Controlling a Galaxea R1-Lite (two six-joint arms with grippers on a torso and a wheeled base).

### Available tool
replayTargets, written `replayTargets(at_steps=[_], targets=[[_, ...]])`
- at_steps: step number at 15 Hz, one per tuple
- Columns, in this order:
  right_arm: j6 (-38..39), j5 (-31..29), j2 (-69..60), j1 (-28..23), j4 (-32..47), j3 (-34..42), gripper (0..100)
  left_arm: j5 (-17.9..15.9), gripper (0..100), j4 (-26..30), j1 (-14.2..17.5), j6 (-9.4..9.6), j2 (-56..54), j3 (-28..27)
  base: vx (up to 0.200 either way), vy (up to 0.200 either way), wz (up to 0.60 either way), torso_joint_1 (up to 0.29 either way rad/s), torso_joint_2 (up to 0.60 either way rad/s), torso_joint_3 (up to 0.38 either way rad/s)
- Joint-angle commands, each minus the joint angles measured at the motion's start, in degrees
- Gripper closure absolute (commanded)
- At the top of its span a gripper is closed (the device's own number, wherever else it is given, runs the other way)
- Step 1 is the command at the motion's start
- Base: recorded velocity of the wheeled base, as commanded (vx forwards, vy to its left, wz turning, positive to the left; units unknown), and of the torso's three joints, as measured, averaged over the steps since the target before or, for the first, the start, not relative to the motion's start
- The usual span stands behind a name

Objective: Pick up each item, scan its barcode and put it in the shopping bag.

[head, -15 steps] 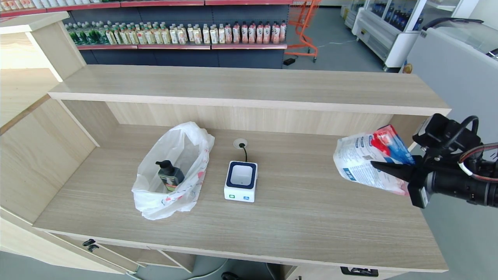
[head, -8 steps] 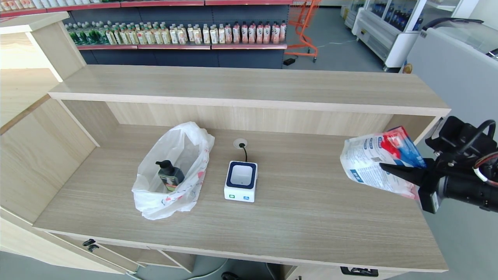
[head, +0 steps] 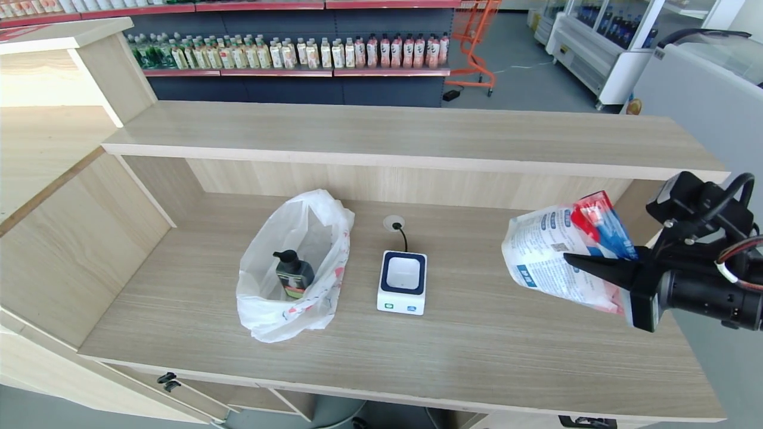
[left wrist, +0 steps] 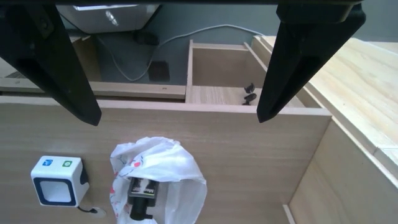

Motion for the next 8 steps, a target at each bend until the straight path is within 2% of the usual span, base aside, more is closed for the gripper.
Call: replayTargets(at_steps=[1, 5, 7, 8], targets=[[0.5, 0.0, 1.2, 0.1, 0.0, 0.1, 100, 0.0, 0, 0.0, 0.0, -0.01, 0.1, 0.0, 0.000, 0.200, 0.00, 0.002, 0.00, -0.002], [0.5, -0.8, 3.0, -0.3, 0.1, -0.7, 100, 0.0, 0, 0.0, 0.0, 0.08, 0.1, 0.0, 0.000, 0.200, 0.00, 0.004, 0.00, 0.006], [-1.9, -2.1, 5.1, -1.3, 0.0, -1.4, 100, 0.0, 0, 0.0, 0.0, 0.17, 0.0, 0.0, 0.000, 0.200, 0.00, 0.007, 0.00, -0.002], [-3.3, -2.1, 6.5, -1.7, -0.1, -1.9, 100, 0.0, 0, 0.0, 0.0, 0.08, 0.1, 0.0, 0.000, 0.000, 0.00, 0.000, 0.00, 0.000]])
